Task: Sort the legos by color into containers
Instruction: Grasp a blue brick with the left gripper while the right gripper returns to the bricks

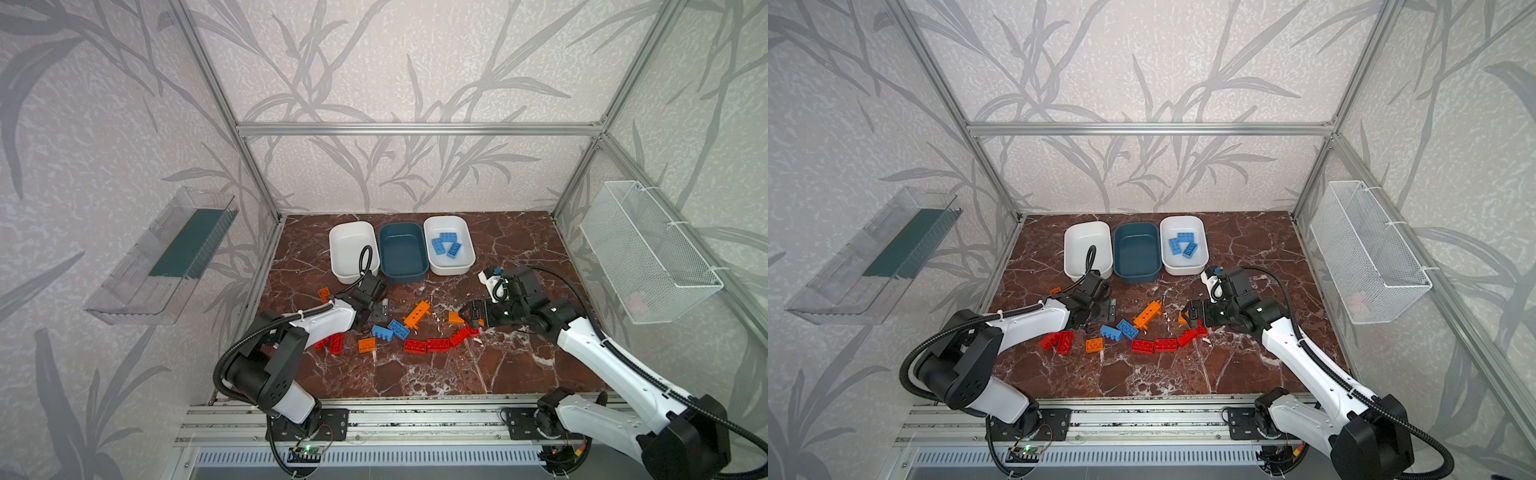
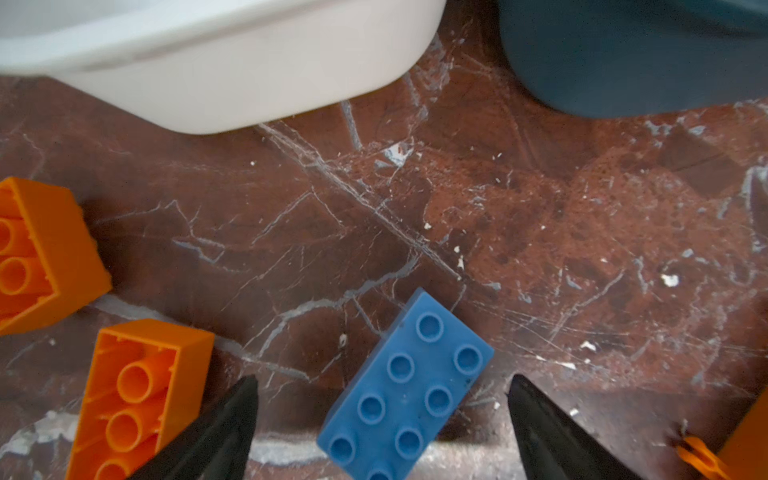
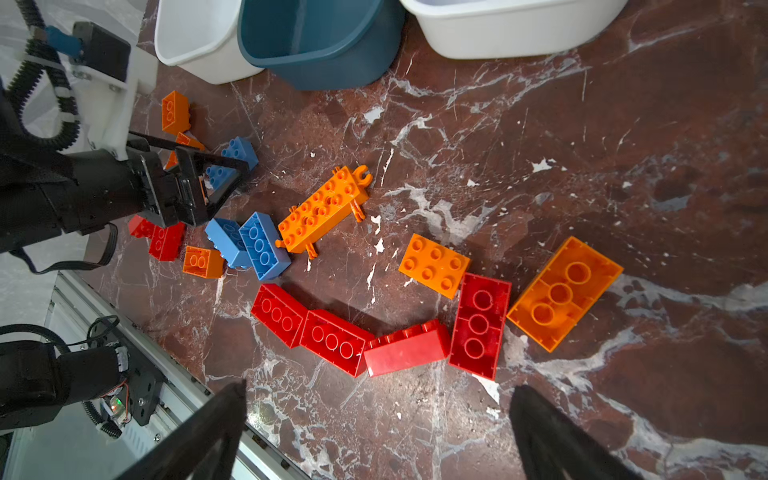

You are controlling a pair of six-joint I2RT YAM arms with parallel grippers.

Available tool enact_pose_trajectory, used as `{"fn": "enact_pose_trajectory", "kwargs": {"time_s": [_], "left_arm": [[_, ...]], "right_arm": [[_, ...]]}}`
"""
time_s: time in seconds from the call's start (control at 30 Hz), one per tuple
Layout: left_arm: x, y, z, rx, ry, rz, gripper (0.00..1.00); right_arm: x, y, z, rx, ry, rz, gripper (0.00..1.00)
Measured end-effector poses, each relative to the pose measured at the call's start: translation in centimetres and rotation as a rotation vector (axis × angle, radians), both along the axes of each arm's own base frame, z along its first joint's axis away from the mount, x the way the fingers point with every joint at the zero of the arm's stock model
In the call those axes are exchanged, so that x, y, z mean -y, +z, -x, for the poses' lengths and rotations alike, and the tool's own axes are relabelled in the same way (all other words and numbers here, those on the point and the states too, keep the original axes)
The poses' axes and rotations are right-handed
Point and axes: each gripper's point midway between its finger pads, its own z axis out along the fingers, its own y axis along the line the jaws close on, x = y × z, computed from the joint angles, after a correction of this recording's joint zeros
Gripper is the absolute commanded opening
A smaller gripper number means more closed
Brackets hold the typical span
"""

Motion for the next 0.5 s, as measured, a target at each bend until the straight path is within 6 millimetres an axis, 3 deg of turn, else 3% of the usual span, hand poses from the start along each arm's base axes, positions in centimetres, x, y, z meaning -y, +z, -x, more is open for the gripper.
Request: {"fn": "enact_pose_trajectory", "kwargs": {"time_s": [0.33,0.5], "left_arm": [[0.5,-1.2,0.1,-0.046,-0.023,0.042,0.73],[0.7,-1.2,0.2,-0.051,-0.026,0.053,0.70]], "right_arm": [[0.2,0.2,-0.2,0.006,-0.022,-0.001,0.99],[0.1,-0.4,-0.3,-0.014,-0.023,0.008,0.99]]}}
